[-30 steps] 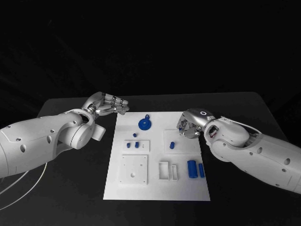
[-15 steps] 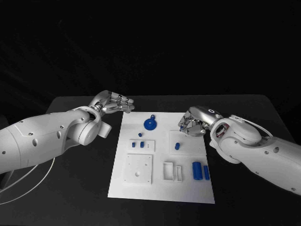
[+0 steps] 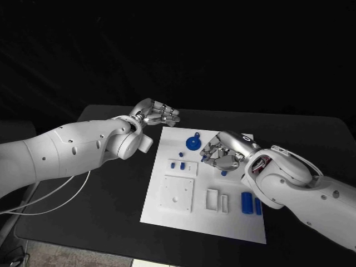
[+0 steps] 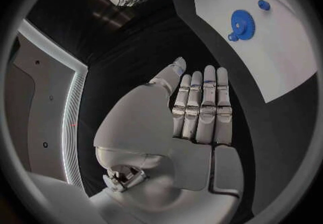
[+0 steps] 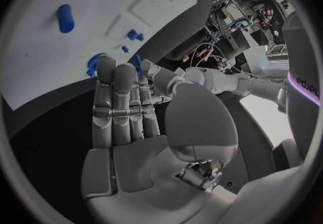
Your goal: Assemble the parts on the task board
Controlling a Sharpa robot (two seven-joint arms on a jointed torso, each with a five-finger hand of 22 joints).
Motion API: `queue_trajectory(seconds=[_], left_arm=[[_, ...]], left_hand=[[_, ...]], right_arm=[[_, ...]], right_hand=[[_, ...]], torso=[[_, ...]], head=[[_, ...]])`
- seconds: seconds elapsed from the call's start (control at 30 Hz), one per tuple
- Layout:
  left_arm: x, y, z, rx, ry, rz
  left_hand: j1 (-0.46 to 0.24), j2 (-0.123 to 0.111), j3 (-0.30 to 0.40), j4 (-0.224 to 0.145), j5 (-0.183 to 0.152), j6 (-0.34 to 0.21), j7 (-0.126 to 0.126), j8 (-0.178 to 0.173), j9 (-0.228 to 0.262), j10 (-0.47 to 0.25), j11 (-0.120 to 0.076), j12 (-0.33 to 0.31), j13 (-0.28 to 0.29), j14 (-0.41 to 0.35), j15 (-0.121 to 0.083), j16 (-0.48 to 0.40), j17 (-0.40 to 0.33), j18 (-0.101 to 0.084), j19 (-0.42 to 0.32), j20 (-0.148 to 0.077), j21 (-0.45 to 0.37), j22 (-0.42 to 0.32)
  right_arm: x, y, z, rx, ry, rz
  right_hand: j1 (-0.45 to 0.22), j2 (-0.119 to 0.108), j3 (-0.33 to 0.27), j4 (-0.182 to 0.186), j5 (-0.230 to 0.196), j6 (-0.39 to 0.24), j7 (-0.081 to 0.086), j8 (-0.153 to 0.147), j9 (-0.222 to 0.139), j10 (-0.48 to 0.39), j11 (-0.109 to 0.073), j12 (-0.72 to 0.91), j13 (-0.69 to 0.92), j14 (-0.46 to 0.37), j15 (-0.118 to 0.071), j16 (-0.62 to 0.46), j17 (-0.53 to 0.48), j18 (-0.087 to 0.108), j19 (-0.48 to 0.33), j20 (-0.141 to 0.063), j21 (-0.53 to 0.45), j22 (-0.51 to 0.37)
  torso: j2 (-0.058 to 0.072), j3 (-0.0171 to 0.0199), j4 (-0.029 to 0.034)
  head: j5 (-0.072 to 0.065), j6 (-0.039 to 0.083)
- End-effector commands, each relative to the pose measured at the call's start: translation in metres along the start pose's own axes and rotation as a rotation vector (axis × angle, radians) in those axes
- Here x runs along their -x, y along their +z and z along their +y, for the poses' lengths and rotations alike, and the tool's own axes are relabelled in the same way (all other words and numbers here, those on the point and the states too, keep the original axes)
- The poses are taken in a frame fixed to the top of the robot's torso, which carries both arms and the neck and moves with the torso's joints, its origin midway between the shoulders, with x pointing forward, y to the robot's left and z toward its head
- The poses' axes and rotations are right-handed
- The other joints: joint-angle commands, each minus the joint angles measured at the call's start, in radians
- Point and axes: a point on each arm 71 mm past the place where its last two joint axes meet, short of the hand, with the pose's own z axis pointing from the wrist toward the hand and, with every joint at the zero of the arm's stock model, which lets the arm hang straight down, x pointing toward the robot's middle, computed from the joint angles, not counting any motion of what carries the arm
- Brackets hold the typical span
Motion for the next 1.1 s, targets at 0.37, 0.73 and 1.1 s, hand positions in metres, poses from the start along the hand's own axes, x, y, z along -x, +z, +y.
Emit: queue_trajectory(seconds=[0.37, 0.73, 1.1], left_arm=[[-0.008, 0.007, -0.005, -0.012, -0.036, -0.039], [-0.017, 0.008, -0.008, -0.016, -0.046, -0.015], [-0.021, 0.008, -0.009, -0.017, -0.052, -0.001]], left_hand=[[0.001, 0.015, -0.003, 0.001, 0.006, 0.001, 0.005, -0.004, 0.001, -0.001, -0.001, -0.001, -0.001, -0.006, 0.001, -0.003, 0.0, -0.006, 0.008, -0.002, 0.006, -0.002], [0.001, 0.015, -0.003, 0.001, 0.006, 0.001, 0.005, -0.004, 0.001, -0.001, -0.001, -0.001, -0.001, -0.006, 0.001, -0.003, 0.0, -0.006, 0.008, -0.002, 0.006, -0.002], [0.001, 0.017, -0.004, 0.004, 0.006, 0.0, 0.005, -0.004, 0.001, -0.002, -0.001, -0.001, -0.001, -0.007, 0.002, -0.003, -0.001, -0.005, 0.008, -0.001, 0.006, -0.003]], right_arm=[[-0.049, 0.003, 0.028, 0.099, -0.116, 0.03], [-0.08, 0.003, 0.032, 0.108, -0.184, 0.041], [-0.095, 0.002, 0.031, 0.103, -0.197, 0.067]], right_hand=[[0.001, 0.011, 0.004, -0.006, -0.006, 0.005, 0.002, 0.004, 0.0, 0.001, 0.001, 0.002, 0.001, 0.004, -0.002, -0.007, 0.002, 0.014, 0.03, -0.003, -0.003, 0.005], [0.0, 0.004, 0.021, -0.006, -0.019, 0.008, 0.001, 0.003, 0.001, 0.005, 0.0, 0.002, 0.001, 0.01, -0.003, -0.008, 0.002, 0.01, 0.032, -0.005, -0.001, 0.011], [0.001, 0.004, 0.023, -0.005, -0.022, 0.008, 0.001, 0.004, 0.001, 0.005, 0.0, 0.002, 0.001, 0.009, -0.003, -0.008, 0.003, 0.01, 0.033, -0.005, -0.001, 0.012]], torso=[[0.0, -0.0025, 0.0014], [0.0, -0.0015, 0.0009], [-0.001, -0.0011, 0.0006]], head=[[0.071, -0.029], [0.092, -0.047], [0.093, -0.053]])
